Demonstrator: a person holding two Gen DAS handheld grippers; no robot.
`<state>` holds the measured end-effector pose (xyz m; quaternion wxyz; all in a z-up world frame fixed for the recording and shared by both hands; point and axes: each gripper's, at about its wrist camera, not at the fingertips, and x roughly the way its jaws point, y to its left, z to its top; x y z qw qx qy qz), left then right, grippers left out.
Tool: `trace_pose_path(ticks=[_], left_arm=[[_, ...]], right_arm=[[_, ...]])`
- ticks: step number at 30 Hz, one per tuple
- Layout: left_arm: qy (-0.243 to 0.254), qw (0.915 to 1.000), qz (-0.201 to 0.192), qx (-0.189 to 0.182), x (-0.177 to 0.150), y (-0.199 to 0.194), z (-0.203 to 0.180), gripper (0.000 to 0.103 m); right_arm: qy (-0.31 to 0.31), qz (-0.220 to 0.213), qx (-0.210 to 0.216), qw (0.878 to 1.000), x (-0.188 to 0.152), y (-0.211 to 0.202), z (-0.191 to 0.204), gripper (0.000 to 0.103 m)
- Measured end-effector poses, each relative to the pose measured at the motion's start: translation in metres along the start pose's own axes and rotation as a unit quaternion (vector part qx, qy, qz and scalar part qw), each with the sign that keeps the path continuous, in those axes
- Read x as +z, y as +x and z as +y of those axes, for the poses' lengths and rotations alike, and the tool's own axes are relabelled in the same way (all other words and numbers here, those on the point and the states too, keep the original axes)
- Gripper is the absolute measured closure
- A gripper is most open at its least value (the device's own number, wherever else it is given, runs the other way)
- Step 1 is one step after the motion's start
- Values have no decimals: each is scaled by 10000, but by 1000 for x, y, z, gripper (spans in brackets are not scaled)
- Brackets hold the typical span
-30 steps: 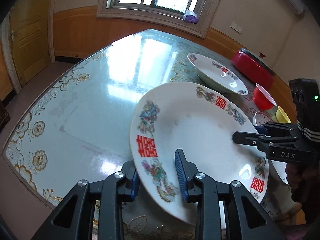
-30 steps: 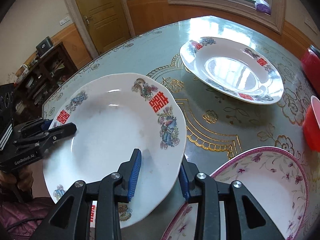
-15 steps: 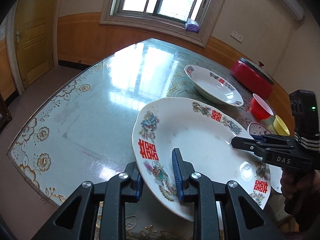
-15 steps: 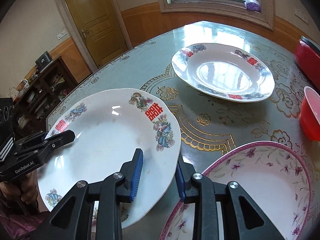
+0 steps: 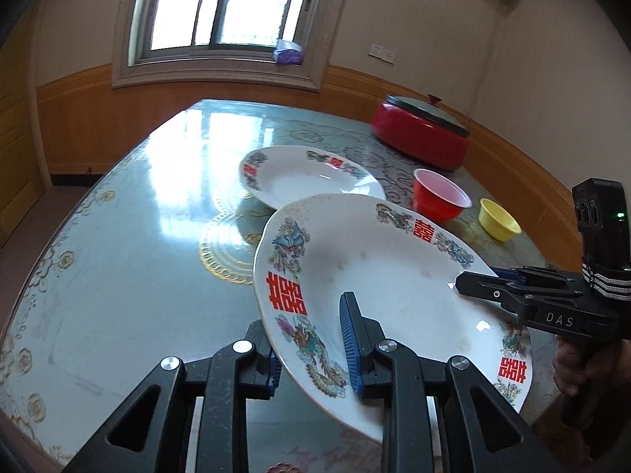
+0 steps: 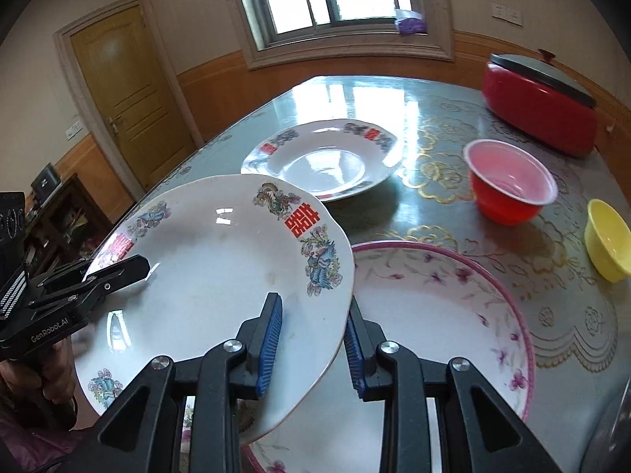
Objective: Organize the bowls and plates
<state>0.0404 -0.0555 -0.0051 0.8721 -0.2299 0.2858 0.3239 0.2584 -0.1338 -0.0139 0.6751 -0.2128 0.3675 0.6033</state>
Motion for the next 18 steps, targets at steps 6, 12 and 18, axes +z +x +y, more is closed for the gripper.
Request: trace_pose_path(ticks=[6, 12, 18], left_arm=[[357, 9978, 225, -511, 8, 30, -39, 75], [504, 9948, 473, -752, 6, 55, -68, 74], [489, 9938, 677, -740, 0, 72, -81, 74]], right_arm=[[402, -54, -506, 9979, -19, -29, -39, 73], [560, 31, -842, 9949, -33, -41, -64, 73], [477, 163, -1052, 9932, -40, -39, -76, 73]])
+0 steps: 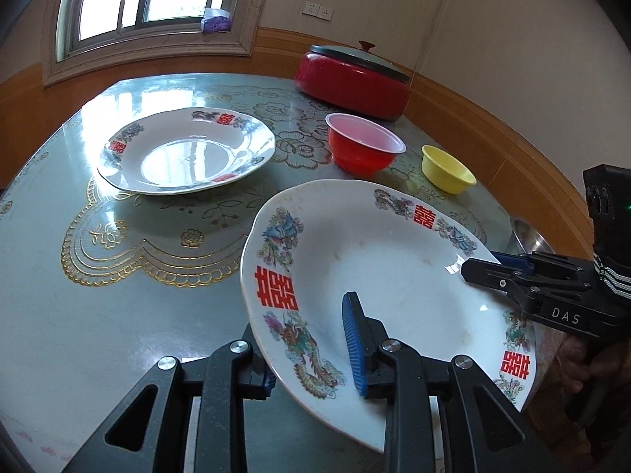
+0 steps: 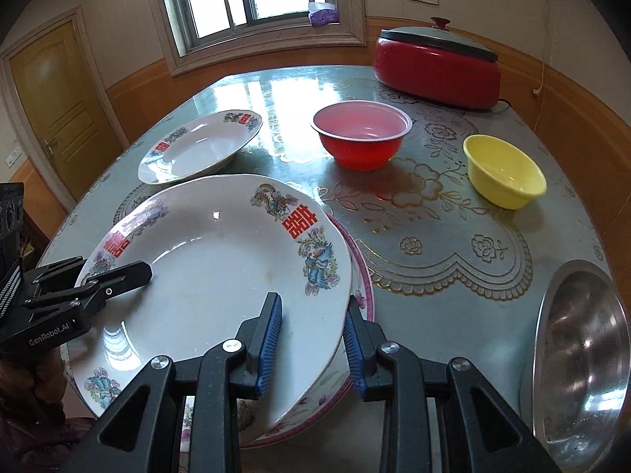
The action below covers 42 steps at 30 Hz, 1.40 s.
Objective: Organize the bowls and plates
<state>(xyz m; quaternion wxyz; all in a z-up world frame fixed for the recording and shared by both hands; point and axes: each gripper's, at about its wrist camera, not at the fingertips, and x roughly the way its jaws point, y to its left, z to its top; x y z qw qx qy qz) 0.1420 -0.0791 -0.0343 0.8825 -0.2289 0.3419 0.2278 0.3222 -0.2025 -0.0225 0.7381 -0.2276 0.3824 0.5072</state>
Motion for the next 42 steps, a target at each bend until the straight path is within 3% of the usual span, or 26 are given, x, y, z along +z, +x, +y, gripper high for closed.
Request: trace_pose_path(ticks=[4, 5, 6, 9, 25, 29, 30, 34, 36, 42], left_arm=[[86, 9999, 75, 59, -4, 4, -6, 75], [134, 9999, 42, 27, -4, 3, -9, 75], [164, 9999, -5, -4, -4, 2, -12, 75], [144, 9999, 63, 52, -5, 7, -15, 74], [-132, 9995, -77, 280, -9, -9, -2, 77], [-215, 9990, -141, 369, -10, -19, 4, 77], [-261, 9988, -152, 383, -10, -21, 7, 77], [-462, 9977, -158, 461, -11, -25, 18, 74], [-514, 9974, -151, 487, -12, -26, 23, 72], [-556, 9971, -132, 507, -15, -29, 29, 68]], right_arm=[[-273, 39, -188, 9994, -2, 5, 3, 78], [-332, -49, 32, 9994, -2, 2, 5, 86], [-393, -79, 233, 9989, 0, 1, 9, 87], [-739, -39, 152, 9971, 0, 6, 24, 87], [-726, 307, 564, 9953, -8, 28, 32, 86], [-130, 10, 565, 9983, -1, 13, 10, 86], [108, -136, 561, 9983, 2, 6, 1, 80], [1055, -314, 127, 9938, 7, 0, -34, 75], [1167, -358, 195, 9923, 7, -1, -38, 75], [1222, -528, -178, 9909, 10, -12, -33, 69]])
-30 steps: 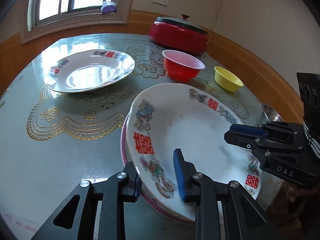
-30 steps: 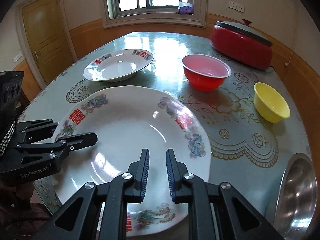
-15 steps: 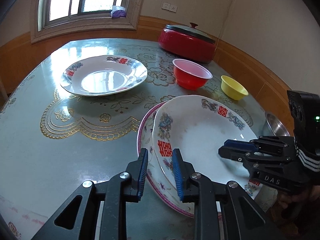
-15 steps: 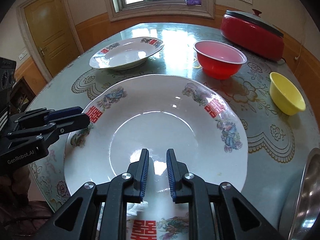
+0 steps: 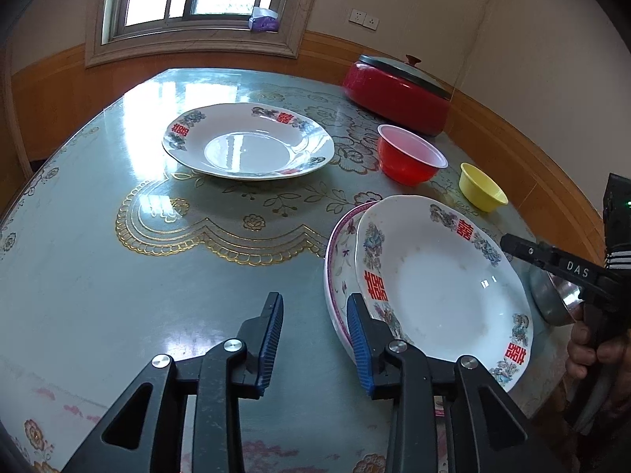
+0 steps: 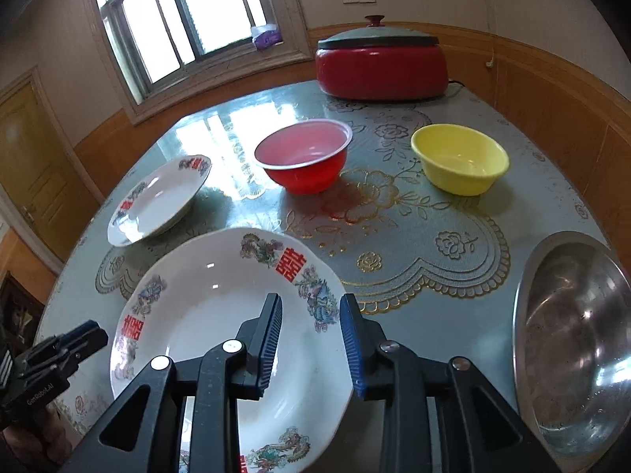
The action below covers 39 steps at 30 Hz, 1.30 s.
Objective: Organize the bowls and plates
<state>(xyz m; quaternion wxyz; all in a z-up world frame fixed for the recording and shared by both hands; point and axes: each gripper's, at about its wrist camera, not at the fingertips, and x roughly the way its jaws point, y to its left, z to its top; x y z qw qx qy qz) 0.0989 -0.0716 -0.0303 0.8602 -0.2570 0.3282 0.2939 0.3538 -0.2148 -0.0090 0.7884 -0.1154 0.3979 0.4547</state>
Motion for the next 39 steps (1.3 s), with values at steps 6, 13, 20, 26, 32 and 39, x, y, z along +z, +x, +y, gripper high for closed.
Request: trace_pose_path(ticks=[6, 13, 20, 26, 32, 39], left_arm=[[-36, 10000, 26, 34, 0, -2, 9, 66], [-24, 10000, 85, 17, 1, -1, 15, 64], [-45, 10000, 68, 1, 2, -1, 20, 63], [-80, 9999, 69, 37, 4, -1, 25, 53], [-123, 9997, 152, 119, 10, 5, 32, 50], [-169, 9997, 41, 180, 28, 5, 48, 35]], right_arm=[[61, 379, -184, 9991, -11, 18, 0, 65], [26, 373, -273, 9989, -14, 20, 8, 65], [-186, 491, -345, 9980, -15, 23, 16, 65], [-191, 331, -561, 9977, -7, 18, 16, 65], [-409, 160, -398, 9982, 10, 17, 35, 65], [-646, 509, 805, 9934, 30, 41, 79, 63]])
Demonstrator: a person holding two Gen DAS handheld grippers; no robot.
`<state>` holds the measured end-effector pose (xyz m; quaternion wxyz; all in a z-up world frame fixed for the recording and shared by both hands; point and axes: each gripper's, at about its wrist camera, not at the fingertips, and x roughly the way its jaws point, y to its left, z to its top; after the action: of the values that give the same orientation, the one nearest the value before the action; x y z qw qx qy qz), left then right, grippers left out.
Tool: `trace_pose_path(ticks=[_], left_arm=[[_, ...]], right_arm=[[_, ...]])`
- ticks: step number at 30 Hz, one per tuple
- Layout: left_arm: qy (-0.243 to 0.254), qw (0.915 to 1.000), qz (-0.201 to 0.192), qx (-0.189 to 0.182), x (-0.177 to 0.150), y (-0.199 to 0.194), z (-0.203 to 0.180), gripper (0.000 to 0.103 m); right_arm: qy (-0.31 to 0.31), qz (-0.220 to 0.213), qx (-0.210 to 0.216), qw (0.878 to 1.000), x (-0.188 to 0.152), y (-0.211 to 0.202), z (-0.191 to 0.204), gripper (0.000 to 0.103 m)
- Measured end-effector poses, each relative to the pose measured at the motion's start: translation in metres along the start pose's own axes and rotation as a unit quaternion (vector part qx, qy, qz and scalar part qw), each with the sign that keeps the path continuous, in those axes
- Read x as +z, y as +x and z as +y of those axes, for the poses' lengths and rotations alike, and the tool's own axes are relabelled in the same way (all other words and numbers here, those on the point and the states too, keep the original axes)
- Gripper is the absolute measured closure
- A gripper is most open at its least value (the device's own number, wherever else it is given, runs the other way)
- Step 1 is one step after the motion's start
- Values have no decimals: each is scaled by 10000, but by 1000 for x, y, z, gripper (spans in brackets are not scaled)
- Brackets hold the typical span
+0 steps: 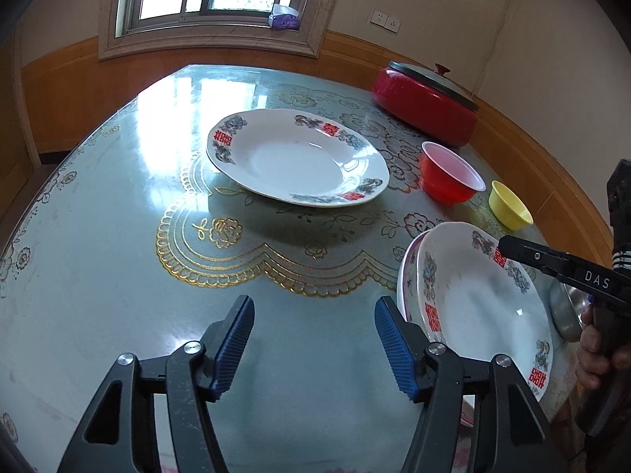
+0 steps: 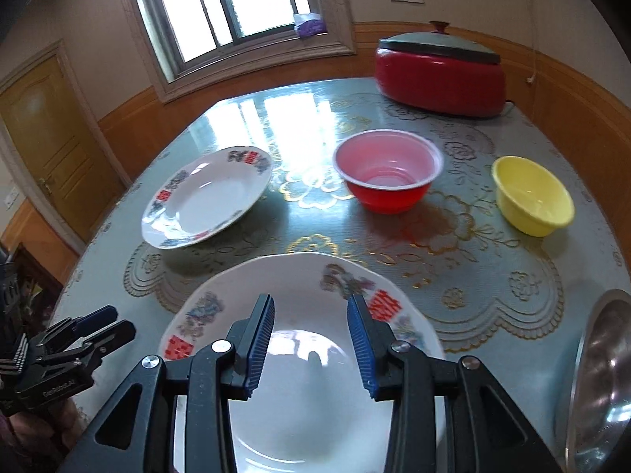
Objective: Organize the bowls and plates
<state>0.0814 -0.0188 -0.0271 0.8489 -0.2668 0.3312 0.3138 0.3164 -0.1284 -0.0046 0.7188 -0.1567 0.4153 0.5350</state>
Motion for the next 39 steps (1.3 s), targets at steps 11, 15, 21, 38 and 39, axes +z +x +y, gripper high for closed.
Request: trace_pose_path(ticks=[11, 15, 21, 38, 39], left_arm=[[-229, 9993, -101, 269, 48, 16, 42, 24], [-429, 9989, -42, 171, 69, 29, 62, 25], [-602, 9982, 31, -12, 96, 51, 88, 29], [-491, 9957, 442, -650, 149, 133, 105, 62], [-490, 9952, 489, -698, 151, 138, 104, 64]], right_arm=[[715, 410, 949, 9921, 56, 64, 22, 62], [1076, 484, 900, 9889, 74, 88, 15, 62], [1503, 604, 821, 9834, 89, 123, 5, 62], [1497, 770, 659, 9835, 106, 178, 14, 77], [1448, 751, 606, 9848, 107, 179, 15, 78]])
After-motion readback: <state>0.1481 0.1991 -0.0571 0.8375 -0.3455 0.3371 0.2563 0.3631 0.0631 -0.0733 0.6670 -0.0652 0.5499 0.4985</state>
